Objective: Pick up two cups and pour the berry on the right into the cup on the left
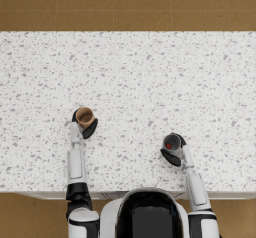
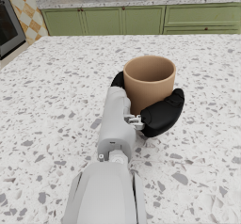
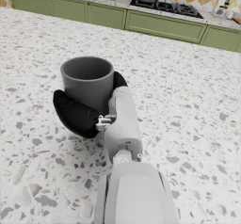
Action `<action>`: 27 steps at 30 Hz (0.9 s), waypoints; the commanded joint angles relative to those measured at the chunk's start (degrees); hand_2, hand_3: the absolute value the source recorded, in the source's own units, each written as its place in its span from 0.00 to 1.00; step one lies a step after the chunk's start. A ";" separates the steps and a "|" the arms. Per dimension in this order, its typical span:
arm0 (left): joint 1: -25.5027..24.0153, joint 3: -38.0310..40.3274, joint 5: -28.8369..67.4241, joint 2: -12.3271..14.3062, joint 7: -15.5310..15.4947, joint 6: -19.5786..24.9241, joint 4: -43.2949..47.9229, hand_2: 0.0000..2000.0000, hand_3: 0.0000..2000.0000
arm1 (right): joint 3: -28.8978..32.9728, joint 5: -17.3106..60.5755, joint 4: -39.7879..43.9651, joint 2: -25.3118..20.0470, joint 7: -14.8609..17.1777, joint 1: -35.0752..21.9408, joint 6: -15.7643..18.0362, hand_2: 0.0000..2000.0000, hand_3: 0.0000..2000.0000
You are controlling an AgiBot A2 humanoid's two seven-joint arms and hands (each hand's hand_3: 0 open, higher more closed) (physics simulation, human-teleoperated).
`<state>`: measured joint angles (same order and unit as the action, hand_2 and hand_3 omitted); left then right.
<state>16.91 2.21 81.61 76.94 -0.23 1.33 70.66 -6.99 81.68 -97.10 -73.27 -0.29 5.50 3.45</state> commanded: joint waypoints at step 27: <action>-5.84 -17.11 7.23 1.81 0.01 0.39 25.70 1.00 0.64 | -3.67 5.36 7.32 -12.50 0.06 -32.96 1.94 1.00 0.64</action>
<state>10.49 -13.95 90.66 78.57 -0.23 1.73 95.75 -10.20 88.85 -91.05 -84.93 -0.23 -24.50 5.39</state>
